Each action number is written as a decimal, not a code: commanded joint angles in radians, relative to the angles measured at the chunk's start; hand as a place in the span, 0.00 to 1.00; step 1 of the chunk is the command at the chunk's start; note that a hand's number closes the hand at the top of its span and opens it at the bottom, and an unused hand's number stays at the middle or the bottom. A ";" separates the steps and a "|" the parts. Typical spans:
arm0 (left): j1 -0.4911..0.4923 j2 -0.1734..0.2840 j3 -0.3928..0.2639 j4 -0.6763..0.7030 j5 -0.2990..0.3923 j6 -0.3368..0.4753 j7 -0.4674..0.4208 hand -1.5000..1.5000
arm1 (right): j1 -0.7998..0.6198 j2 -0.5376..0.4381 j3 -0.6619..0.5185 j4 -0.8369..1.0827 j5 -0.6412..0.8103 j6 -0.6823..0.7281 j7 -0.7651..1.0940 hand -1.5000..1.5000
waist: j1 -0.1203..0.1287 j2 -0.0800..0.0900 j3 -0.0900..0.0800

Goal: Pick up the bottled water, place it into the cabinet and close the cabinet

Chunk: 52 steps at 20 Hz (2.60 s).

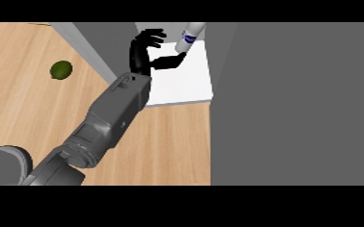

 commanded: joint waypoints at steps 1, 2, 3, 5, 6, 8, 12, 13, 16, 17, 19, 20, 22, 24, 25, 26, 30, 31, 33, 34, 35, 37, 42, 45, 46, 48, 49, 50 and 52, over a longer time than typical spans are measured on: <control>-0.034 0.000 0.000 0.047 -0.019 0.063 -0.027 0.00 | 0.031 -0.005 0.017 -0.042 -0.052 0.035 -0.003 0.00 | -0.024 0.003 0.000; -0.068 0.025 -0.011 0.059 -0.030 0.028 0.015 0.00 | 0.028 0.002 -0.016 -0.052 -0.072 0.011 -0.002 0.00 | -0.015 0.000 0.000; -0.081 0.023 -0.014 0.064 -0.037 0.050 0.004 0.00 | 0.011 -0.010 0.007 -0.026 -0.050 0.022 0.015 0.00 | -0.014 0.005 0.000; -0.092 0.021 -0.012 0.083 -0.038 0.066 0.018 0.00 | 0.018 -0.017 -0.004 -0.004 -0.067 0.043 -0.006 0.00 | -0.025 0.009 0.001; -0.110 0.006 -0.005 0.077 -0.033 0.067 0.025 0.00 | 0.005 -0.009 -0.006 -0.003 -0.054 0.034 -0.010 0.00 | -0.020 0.007 0.001; -0.049 0.016 0.011 0.047 -0.019 -0.011 -0.049 0.00 | -0.004 -0.025 -0.017 -0.042 -0.091 0.028 0.016 0.00 | -0.009 0.013 -0.001; -0.103 0.001 0.038 0.002 0.002 -0.088 -0.061 0.00 | 0.044 -0.014 0.012 -0.042 -0.074 0.054 -0.003 0.00 | -0.014 0.002 -0.001; -0.071 0.032 0.057 -0.020 0.018 -0.147 -0.108 0.00 | 0.041 -0.022 0.002 -0.061 -0.077 0.047 0.008 0.00 | -0.004 0.004 -0.002; -0.075 0.024 0.090 -0.050 0.044 -0.212 -0.139 0.00 | 0.048 -0.014 0.003 -0.032 -0.073 0.057 -0.011 0.00 | 0.018 -0.010 0.000; -0.090 0.012 0.086 -0.050 0.036 -0.219 -0.150 0.00 | 0.045 -0.025 0.014 -0.054 -0.076 0.059 0.012 0.00 | 0.017 -0.007 -0.001; -0.075 -0.014 0.090 -0.064 0.038 -0.273 -0.162 0.00 | 0.032 -0.005 0.014 -0.086 -0.081 0.007 0.052 0.00 | 0.038 -0.013 0.000; -0.090 -0.036 0.095 -0.071 0.048 -0.231 -0.161 0.00 | 0.071 -0.029 0.003 -0.095 -0.102 0.054 0.028 0.00 | 0.019 -0.016 0.000; -0.076 -0.037 0.095 -0.073 0.036 -0.272 -0.161 0.00 | 0.005 -0.003 0.030 -0.072 -0.082 0.005 0.065 0.00 | 0.056 -0.020 0.001; -0.068 -0.037 0.089 -0.084 0.023 -0.271 -0.151 0.00 | 0.013 -0.011 0.001 -0.072 -0.110 -0.011 0.094 0.00 | 0.066 -0.025 0.001; -0.051 -0.036 0.099 -0.091 0.027 -0.272 -0.165 0.00 | 0.055 0.018 0.037 -0.094 -0.071 0.008 0.057 0.00 | 0.061 -0.028 0.001; -0.033 -0.038 0.069 -0.131 0.037 -0.256 -0.151 0.00 | 0.058 0.002 0.032 -0.096 -0.087 0.023 0.065 0.00 | 0.051 -0.029 0.001; 0.009 -0.038 0.057 -0.199 0.034 -0.261 -0.126 0.00 | 0.036 -0.021 0.017 -0.147 -0.112 -0.014 0.141 0.00 | 0.078 -0.036 0.001; 0.037 -0.038 0.058 -0.233 0.050 -0.269 -0.117 0.00 | 0.069 -0.012 -0.001 -0.132 -0.131 -0.005 0.114 0.00 | 0.077 -0.038 0.001; 0.086 -0.038 -0.029 -0.337 0.093 -0.217 -0.082 0.00 | 0.008 -0.006 0.038 -0.134 -0.111 -0.035 0.147 0.00 | 0.067 -0.040 0.001; 0.130 -0.038 0.004 -0.316 0.068 -0.270 -0.139 0.00 | 0.049 0.023 0.082 -0.199 -0.080 -0.065 0.178 0.00 | 0.082 -0.038 0.000; 0.182 -0.038 -0.037 -0.376 0.075 -0.291 -0.121 0.00 | 0.067 0.019 0.076 -0.143 -0.063 -0.031 0.135 0.00 | 0.081 -0.042 0.001; 0.228 -0.038 -0.075 -0.480 0.122 -0.295 -0.092 0.00 | 0.010 0.044 0.126 -0.097 0.007 -0.048 0.124 0.00 | 0.083 -0.043 0.001; 0.312 -0.038 -0.145 -0.630 0.154 -0.338 -0.061 0.00 | 0.055 0.018 0.099 -0.166 -0.054 -0.049 0.139 0.00 | 0.077 -0.039 0.001; 0.455 -0.038 -0.209 -0.784 0.128 -0.367 -0.097 0.00 | 0.077 0.032 0.132 -0.162 -0.006 -0.061 0.139 0.00 | 0.094 -0.043 0.000; 0.498 -0.023 -0.199 -0.800 0.108 -0.401 -0.098 0.00 | 0.073 0.034 0.114 -0.140 -0.011 -0.053 0.107 0.00 | 0.095 -0.042 0.001; 0.560 0.003 -0.226 -0.926 0.101 -0.378 -0.066 0.00 | 0.114 0.035 0.121 -0.112 0.022 -0.020 0.052 0.00 | 0.097 -0.046 0.001; 0.592 -0.038 -0.265 -0.964 0.073 -0.313 -0.086 0.00 | 0.082 0.016 0.101 -0.138 -0.016 -0.039 0.097 0.00 | 0.102 -0.044 0.001; 0.595 0.013 -0.244 -0.998 0.088 -0.370 -0.057 0.00 | 0.092 0.015 0.090 -0.133 0.010 -0.036 0.079 0.00 | 0.097 -0.042 0.001; 0.685 -0.024 -0.310 -1.047 0.053 -0.342 -0.098 0.00 | 0.064 -0.012 0.093 -0.141 0.009 -0.017 0.083 0.00 | 0.099 -0.041 0.001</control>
